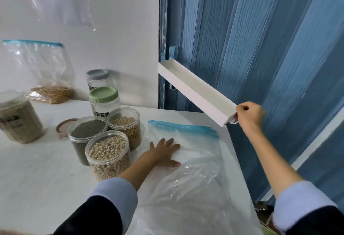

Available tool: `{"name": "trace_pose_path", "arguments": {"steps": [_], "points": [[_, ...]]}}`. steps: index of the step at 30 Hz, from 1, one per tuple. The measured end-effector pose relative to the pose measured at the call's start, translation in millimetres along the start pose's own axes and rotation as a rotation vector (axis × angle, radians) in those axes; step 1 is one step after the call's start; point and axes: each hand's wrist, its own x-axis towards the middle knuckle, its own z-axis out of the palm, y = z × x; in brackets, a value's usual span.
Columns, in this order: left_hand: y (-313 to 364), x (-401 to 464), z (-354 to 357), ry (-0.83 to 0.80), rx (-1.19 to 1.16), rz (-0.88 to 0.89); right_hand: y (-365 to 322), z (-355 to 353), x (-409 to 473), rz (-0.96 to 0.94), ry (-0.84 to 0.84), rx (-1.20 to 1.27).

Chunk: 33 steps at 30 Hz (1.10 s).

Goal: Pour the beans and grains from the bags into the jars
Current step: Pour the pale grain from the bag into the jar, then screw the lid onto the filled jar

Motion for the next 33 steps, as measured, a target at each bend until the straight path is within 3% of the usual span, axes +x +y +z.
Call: {"name": "trace_pose_path", "arguments": {"steps": [5,13,16,18,22,26,33], "points": [[-2,-1,2,0.003,-0.014,0.011,21,26,-34,0.078,-0.111,-0.02],[-16,-2,-14,0.147,-0.255,-0.05,44,34,-56,0.333,-0.37,-0.355],[-14,-9,-37,0.273,-0.323,-0.001,10,28,-39,0.202,-0.396,-0.588],[-11,-15,-60,0.333,-0.391,0.034,-21,28,-24,0.025,-0.358,-0.594],[-21,-37,-115,0.408,-0.482,0.078,-95,32,-6,-0.221,-0.407,-0.377],[-56,-79,-162,0.555,-0.554,0.109,-170,55,-16,-0.349,-0.458,-0.184],[-191,-165,-194,0.721,-0.668,0.015,-298,154,-91,-0.555,-0.708,0.007]]}}
